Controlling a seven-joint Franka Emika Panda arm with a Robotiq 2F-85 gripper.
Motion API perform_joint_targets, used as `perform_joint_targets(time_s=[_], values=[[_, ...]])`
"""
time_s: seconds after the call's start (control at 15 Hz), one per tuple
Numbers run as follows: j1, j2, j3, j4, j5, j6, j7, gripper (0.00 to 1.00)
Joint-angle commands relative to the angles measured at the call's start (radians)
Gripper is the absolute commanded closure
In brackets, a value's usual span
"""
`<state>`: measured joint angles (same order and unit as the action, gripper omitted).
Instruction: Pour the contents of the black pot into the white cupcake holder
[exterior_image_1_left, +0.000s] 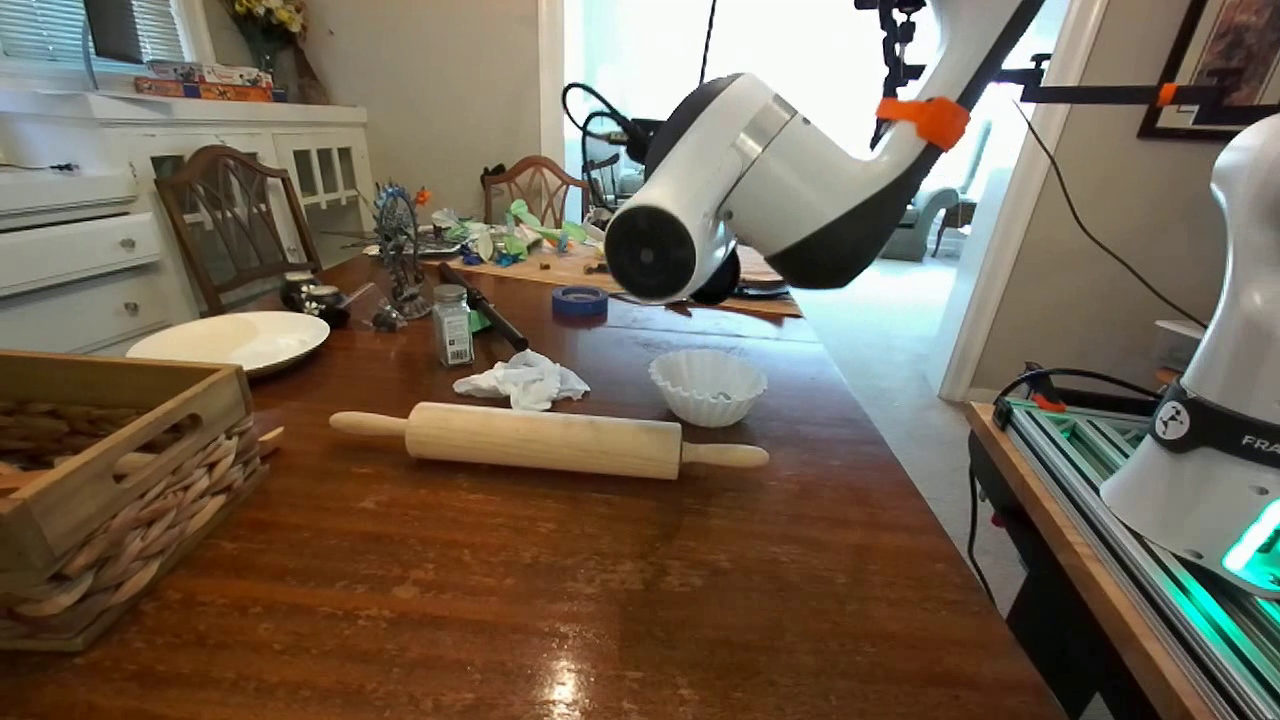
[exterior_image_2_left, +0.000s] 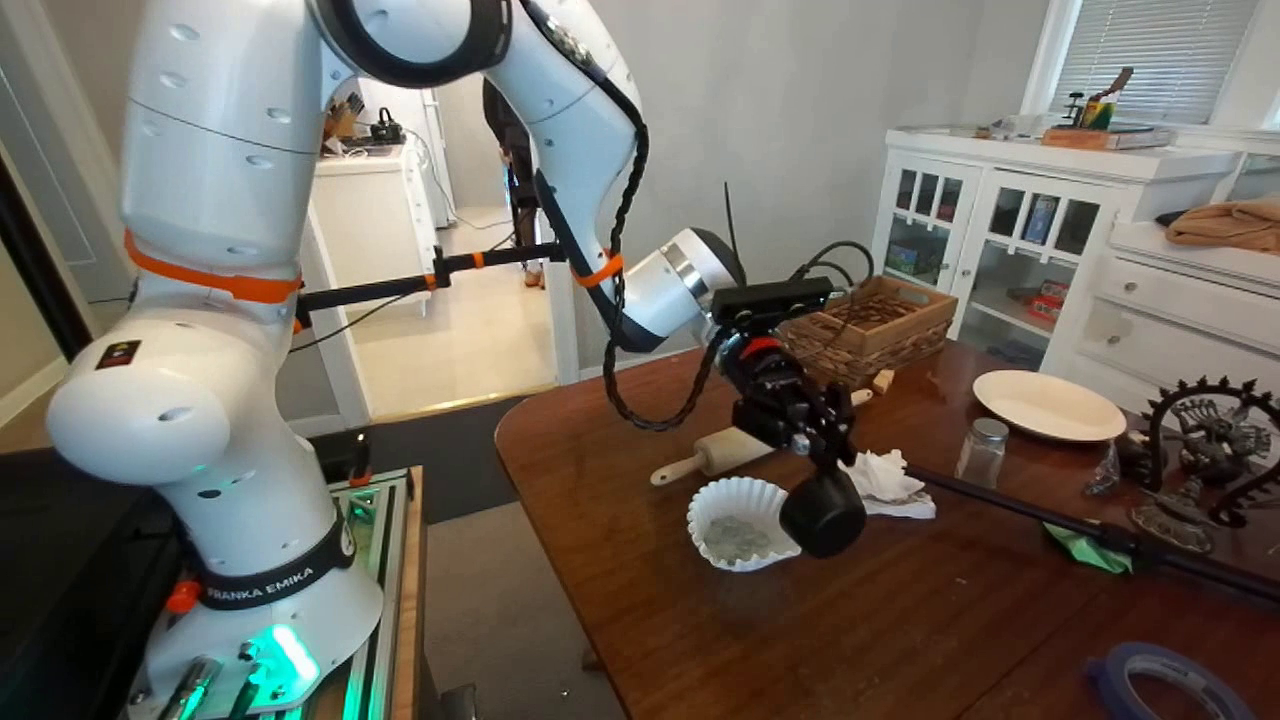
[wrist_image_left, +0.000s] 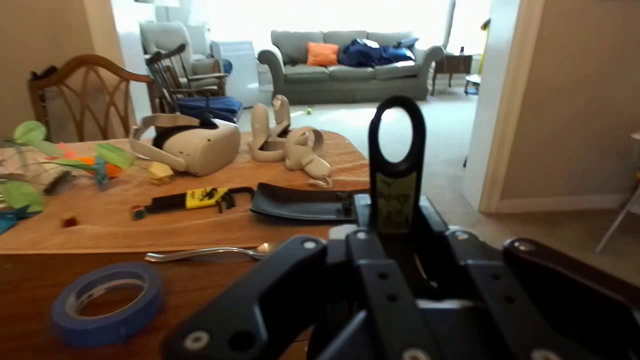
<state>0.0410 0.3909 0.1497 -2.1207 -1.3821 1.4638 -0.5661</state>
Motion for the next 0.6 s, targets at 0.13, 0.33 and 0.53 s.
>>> perform_joint_targets(time_s=[0.13,0.33,0.53], values=[[-0.142,-0.234,-0.086,-0.175,0.155,0.252,-0.016,0.94],[-0.167,-0.300,-0.132,-0.187,0.268,0.323,-0.033,0.94],[-0.173,-0.359,-0.170,-0.188,0.392,0.366,-0.040,0.94]])
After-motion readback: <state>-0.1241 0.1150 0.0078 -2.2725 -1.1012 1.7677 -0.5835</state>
